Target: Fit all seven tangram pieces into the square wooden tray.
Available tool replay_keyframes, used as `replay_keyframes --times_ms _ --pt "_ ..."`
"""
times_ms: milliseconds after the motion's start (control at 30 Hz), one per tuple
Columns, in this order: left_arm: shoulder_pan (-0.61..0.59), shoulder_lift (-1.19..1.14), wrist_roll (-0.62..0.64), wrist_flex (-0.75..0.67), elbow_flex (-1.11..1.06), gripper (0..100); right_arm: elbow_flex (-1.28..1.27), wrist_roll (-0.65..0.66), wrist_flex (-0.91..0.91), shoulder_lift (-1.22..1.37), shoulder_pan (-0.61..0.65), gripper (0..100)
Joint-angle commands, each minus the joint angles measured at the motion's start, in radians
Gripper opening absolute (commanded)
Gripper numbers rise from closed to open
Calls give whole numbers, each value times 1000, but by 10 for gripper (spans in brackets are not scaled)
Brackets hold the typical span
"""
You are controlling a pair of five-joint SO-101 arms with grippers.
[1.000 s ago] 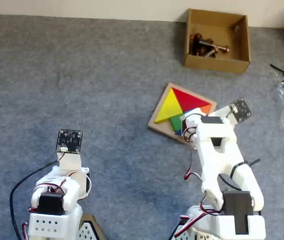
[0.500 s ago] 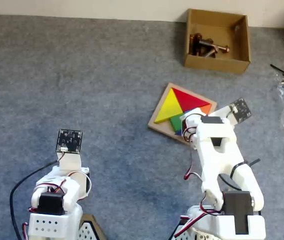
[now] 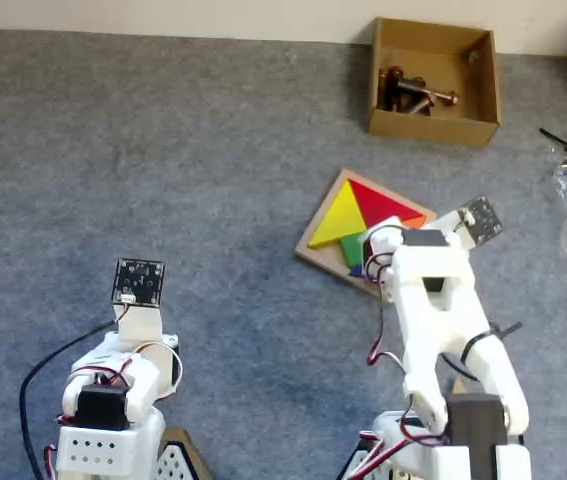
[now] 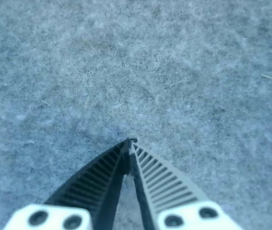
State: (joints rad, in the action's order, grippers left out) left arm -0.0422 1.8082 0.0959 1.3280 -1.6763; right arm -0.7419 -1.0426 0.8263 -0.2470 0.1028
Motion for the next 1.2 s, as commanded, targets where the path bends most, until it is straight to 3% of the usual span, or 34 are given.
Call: replay_keyframes --times_ms 0,133,500,867,1100,1167 --pt "16 7 8 -3 -19 5 19 3 13 -62 13 208" --pt "16 7 8 -3 -19 5 5 2 13 -61 15 283" --pt "16 7 8 -3 -19 5 7 35 19 -68 22 282" --pt "16 7 8 -3 -19 5 179 434 384 -148 19 282" --pt "16 7 8 -3 -19 5 180 913 481 -200 8 282" --pt "16 7 8 -3 -19 5 179 968 478 -200 -36 281"
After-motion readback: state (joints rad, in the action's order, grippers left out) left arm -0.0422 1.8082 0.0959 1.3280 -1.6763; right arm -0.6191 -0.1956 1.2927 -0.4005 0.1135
